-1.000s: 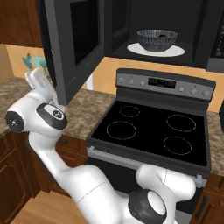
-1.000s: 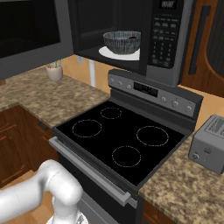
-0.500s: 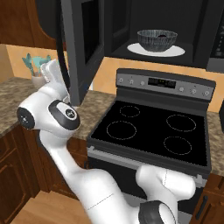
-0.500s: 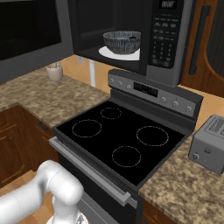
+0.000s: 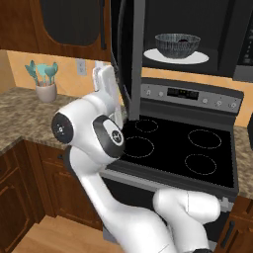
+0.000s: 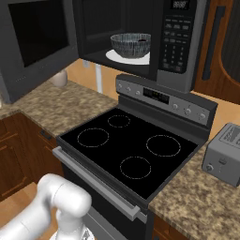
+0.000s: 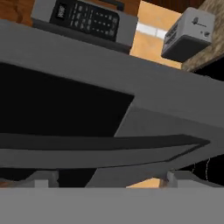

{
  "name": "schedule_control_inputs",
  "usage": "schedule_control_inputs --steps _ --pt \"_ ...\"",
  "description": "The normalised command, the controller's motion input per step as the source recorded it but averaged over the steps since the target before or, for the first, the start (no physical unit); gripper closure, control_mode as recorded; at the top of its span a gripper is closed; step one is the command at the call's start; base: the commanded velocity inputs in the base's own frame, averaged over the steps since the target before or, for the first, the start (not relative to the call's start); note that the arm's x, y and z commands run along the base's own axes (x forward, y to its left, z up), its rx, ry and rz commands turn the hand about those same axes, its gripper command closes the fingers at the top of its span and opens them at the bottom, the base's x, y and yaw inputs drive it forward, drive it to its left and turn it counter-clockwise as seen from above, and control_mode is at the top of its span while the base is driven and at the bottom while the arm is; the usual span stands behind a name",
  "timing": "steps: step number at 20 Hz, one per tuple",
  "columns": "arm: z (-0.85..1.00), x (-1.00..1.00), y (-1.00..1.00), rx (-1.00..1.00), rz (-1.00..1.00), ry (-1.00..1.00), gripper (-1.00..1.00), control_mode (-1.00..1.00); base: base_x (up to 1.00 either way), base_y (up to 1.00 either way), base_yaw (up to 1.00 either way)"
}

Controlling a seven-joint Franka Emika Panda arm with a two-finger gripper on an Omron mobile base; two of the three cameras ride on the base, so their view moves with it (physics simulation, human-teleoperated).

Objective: Pick the avocado from the sink and place it in the bowl. Then pick the bowl and place it in the microwave. Then close the microwave door and press the start button.

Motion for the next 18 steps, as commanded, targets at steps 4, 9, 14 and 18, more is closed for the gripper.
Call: schedule_control_inputs --steps 4,9,14,18 --pt "0.32 -0.06 -0.91 0.21 -0.11 -0.02 -1.0 -1.0 0.0 0.0 0.0" --pt "0.15 0.16 -0.81 0.17 -0.08 0.0 -1.0 -1.0 0.0 0.0 0.0" --pt "0.0 0.68 -0.7 0.15 -0.03 0.0 -1.0 -1.0 0.0 0.0 0.0" --pt "0.0 0.83 -0.66 0.15 -0.02 0.0 -1.0 -1.0 0.0 0.0 0.0"
